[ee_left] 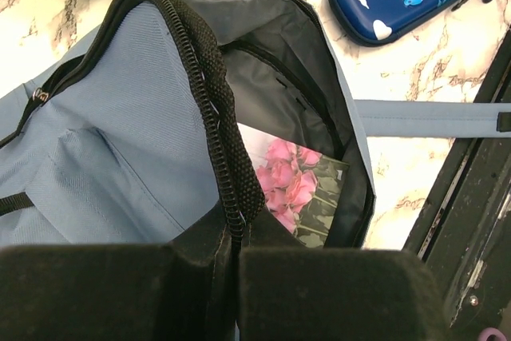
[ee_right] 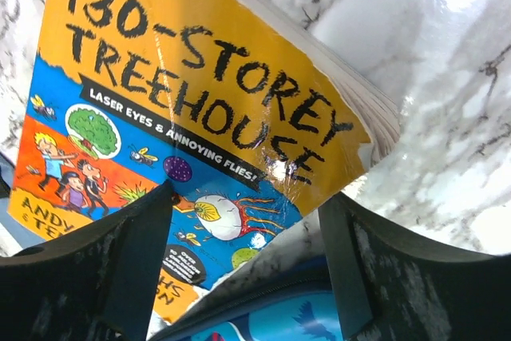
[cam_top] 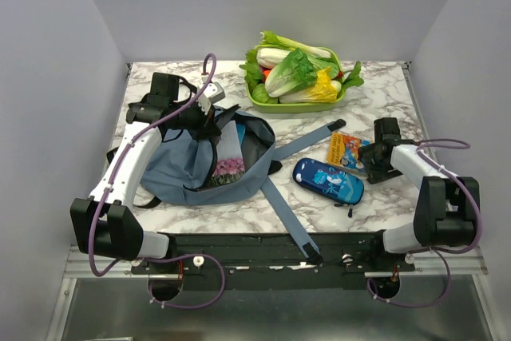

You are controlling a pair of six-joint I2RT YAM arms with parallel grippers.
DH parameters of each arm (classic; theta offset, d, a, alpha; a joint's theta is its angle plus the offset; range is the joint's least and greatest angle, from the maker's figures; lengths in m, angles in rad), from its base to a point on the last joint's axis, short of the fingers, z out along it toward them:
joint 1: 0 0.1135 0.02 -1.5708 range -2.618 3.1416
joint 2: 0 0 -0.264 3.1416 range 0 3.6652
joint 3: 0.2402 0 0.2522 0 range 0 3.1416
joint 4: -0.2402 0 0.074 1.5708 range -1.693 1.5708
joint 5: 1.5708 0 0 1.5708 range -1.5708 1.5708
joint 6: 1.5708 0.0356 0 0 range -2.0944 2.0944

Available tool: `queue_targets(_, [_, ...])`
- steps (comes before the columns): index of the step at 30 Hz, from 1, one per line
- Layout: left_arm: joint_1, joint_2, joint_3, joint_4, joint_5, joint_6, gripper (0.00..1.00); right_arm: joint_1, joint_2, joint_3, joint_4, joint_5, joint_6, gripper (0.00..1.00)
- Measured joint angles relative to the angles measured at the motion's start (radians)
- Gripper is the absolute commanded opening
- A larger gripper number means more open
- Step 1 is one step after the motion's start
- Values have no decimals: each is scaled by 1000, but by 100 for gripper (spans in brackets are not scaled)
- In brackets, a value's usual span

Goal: Pack the student bag
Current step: Pick up the book from the center of the board.

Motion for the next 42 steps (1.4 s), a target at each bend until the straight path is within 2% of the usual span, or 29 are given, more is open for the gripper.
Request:
queue_targets(3, [2,0,0,-5,0,4,5,-10,23,17,18,0,-8,66])
queue_targets(4, [1,0,0,-8,0,5,6,-13,30,23,24,-1,-12,55])
queue_targets(9, [2,0,0,-18,0,9,6,-22,54,35,85,-5,-48,34])
queue_targets(11, [2,0,0,-21,0,11,6,-24,55,36,111,-11,-62,20])
queue_targets(19, [3,0,4,-35,0,21,7,-28,78,61,146,-37,-138,0])
queue_targets(27, [3,0,4,-38,0,25,7,-28,93,99,151,-60,-220,0])
queue_targets(34, [3,0,15,-43,0,24,7,-28,-3,103,163,-102,-302,1])
queue_targets(42, [3,5,19,-42,0,11,7,-28,-137,183,175,-320,-338,1])
